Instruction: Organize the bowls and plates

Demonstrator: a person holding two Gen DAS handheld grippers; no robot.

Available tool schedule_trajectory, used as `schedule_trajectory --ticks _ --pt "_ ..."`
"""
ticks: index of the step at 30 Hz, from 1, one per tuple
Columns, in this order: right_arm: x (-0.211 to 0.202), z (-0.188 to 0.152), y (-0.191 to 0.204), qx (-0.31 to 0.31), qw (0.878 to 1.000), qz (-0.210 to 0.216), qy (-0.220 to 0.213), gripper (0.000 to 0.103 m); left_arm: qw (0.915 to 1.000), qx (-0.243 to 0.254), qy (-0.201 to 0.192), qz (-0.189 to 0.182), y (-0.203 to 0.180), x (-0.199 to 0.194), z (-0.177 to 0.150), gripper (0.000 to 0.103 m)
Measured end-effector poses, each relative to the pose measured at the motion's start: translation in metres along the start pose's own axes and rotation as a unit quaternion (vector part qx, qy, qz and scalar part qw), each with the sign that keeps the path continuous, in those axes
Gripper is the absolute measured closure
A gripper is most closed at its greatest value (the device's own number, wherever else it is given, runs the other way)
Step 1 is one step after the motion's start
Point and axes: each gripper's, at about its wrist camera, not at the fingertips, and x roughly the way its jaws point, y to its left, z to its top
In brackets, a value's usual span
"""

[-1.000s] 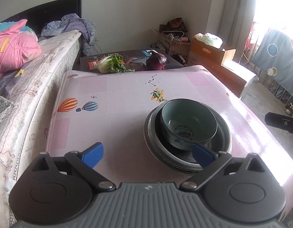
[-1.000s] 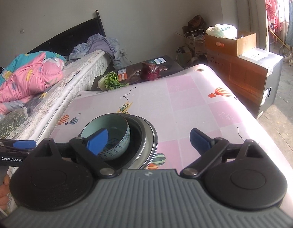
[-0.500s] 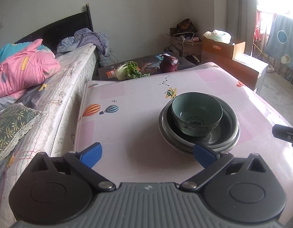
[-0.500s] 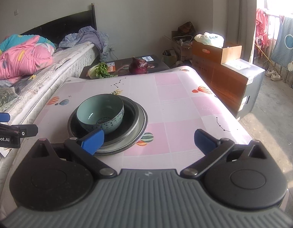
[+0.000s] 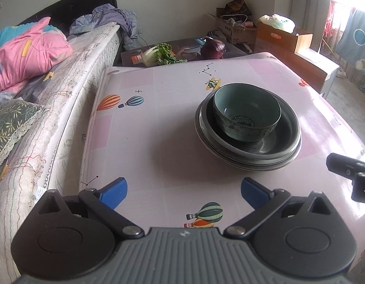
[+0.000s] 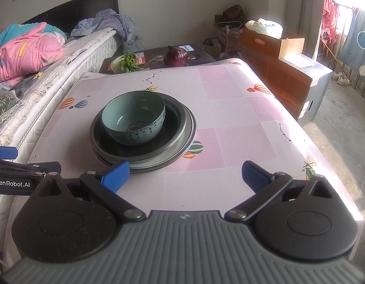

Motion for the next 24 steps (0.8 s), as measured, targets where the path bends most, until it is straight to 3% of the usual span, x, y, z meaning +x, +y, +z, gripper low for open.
schedule_trajectory --ticks 7,24 --pt "0.011 0.007 0.007 0.012 1.0 0.021 0.016 0.001 0.9998 -0.013 0.015 -0.002 0.003 0.004 0.001 0.0" --pt "0.015 0.008 0.011 -0.002 1.0 0.018 0.021 0.001 0.9995 -0.018 0.026 -0.007 0.003 0.009 0.002 0.0"
